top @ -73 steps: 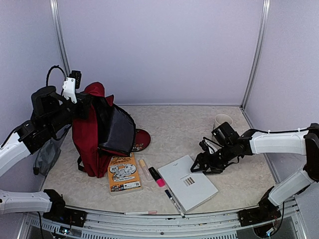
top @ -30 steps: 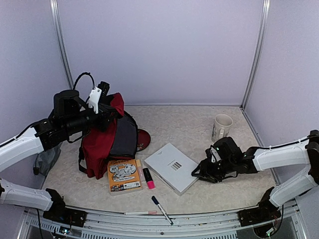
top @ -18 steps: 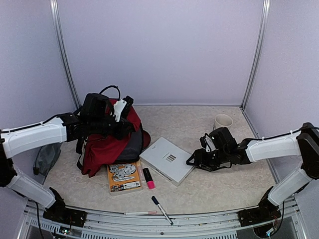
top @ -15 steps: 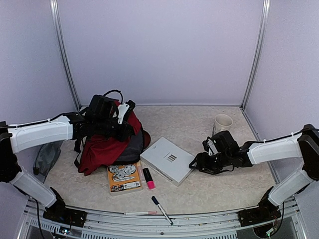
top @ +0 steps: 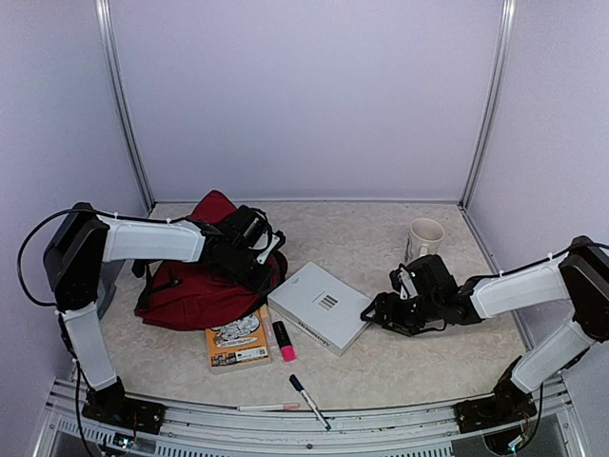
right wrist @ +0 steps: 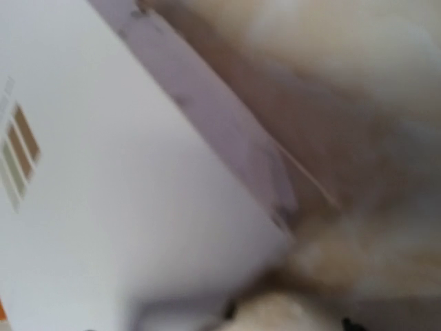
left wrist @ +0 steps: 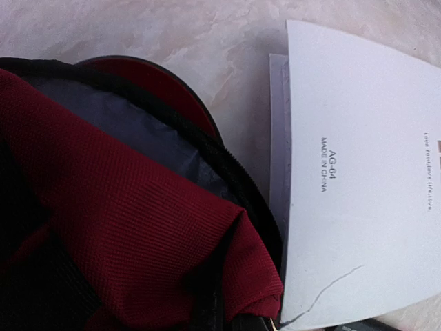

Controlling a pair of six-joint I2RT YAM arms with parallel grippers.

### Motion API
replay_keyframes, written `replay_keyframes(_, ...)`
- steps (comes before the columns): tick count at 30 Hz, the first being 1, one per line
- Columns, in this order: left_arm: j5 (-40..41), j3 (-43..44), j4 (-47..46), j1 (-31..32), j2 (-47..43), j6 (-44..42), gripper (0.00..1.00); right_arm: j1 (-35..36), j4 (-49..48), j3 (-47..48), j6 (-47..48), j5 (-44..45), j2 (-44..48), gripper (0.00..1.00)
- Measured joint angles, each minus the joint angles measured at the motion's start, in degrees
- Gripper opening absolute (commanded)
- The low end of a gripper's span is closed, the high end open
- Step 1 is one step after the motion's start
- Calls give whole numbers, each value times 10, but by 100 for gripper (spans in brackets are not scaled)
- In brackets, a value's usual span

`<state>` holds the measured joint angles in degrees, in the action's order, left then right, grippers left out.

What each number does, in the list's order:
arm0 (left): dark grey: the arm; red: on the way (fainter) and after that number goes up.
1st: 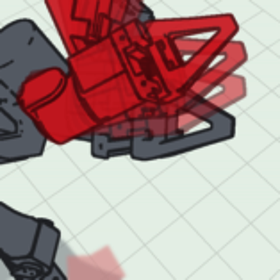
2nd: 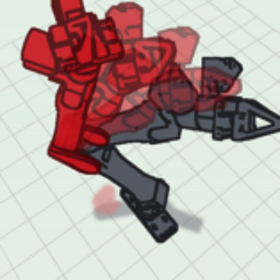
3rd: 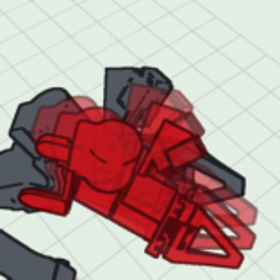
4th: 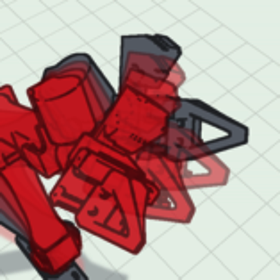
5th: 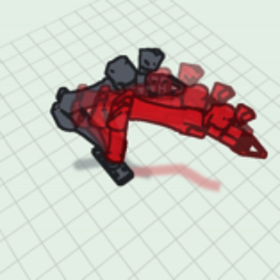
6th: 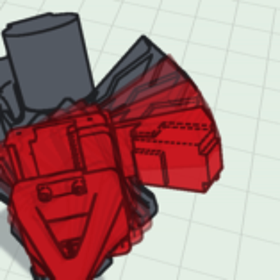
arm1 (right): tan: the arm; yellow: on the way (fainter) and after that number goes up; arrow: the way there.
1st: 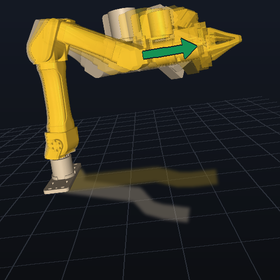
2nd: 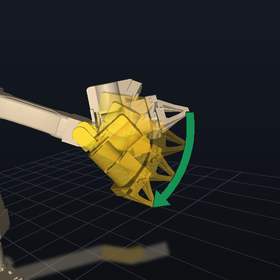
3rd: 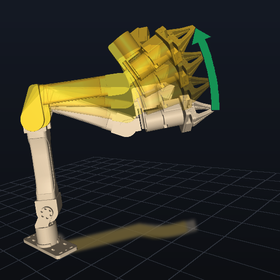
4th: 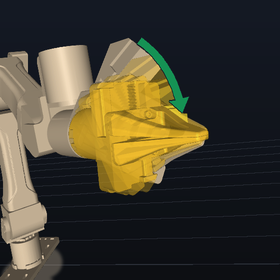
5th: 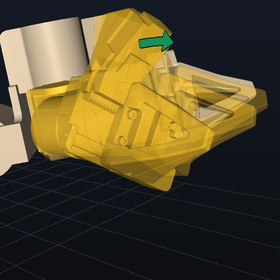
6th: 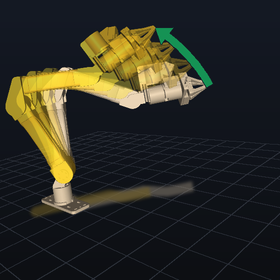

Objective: Pack the student bag
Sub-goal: Place the largest pocket of the bag in the student bag.

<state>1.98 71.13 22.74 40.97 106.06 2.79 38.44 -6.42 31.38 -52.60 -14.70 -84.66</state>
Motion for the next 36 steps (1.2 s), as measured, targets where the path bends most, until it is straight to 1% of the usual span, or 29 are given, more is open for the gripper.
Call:
replay_keyframes(6,-10,58,15,0,80,-2,0,0,-70,-1,-23,-23,-31,81)
replay_keyframes(10,-24,85,10,4,105,-6,0,0,-94,0,-26,-46,-46,80)
replay_keyframes(18,-37,77,5,5,108,-23,0,-2,-93,29,-12,-70,-43,78)
replay_keyframes(22,-32,77,9,1,108,-31,0,-3,-70,51,1,-58,-11,77)
replay_keyframes(27,-33,73,13,-3,104,-33,0,-3,-73,76,9,-36,29,76)
replay_keyframes(34,-56,53,22,-1,84,-33,0,2,-87,127,27,-16,30,76)
replay_keyframes(35,-56,53,25,0,83,-33,1,3,-91,137,31,-14,28,76)
replay_keyframes(36,-55,52,28,6,80,-33,7,5,-95,144,34,-13,27,76)
